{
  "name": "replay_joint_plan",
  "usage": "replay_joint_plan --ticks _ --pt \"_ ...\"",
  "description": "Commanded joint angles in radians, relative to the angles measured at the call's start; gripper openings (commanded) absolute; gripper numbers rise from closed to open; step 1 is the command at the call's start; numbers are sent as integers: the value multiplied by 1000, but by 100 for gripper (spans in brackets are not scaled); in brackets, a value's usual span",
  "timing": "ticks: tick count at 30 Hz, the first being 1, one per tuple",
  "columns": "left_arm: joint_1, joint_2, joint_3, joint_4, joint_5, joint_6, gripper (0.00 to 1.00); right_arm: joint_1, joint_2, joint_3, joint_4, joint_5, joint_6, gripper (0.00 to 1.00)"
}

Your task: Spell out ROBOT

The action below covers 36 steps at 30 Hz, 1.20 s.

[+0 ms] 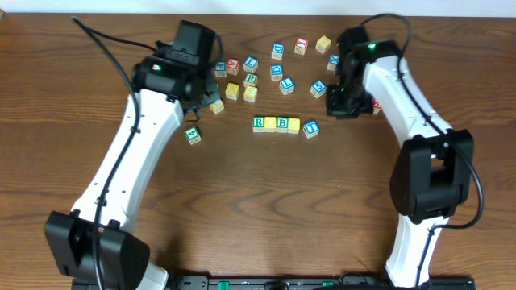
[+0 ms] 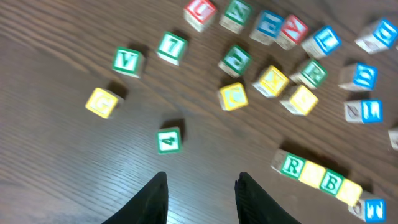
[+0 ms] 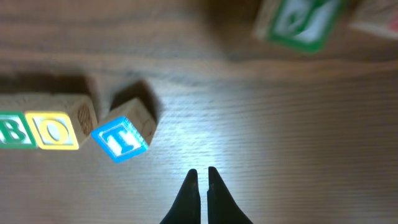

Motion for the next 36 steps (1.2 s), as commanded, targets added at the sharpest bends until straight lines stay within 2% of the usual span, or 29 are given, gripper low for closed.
replay_joint_plan --ticks 1,8,19,36 --pt "42 -18 5 -7 -6 -5 36 35 -25 -40 13 -1 -13 1" --pt "69 -18 5 -10 -6 -4 36 74 -25 -148 67 -2 -13 1" --pt "69 -18 5 -11 -6 -5 36 128 -25 -244 236 -24 -99 1" --pt "69 -18 5 -11 -6 -5 36 166 -25 -248 310 -32 -153 1"
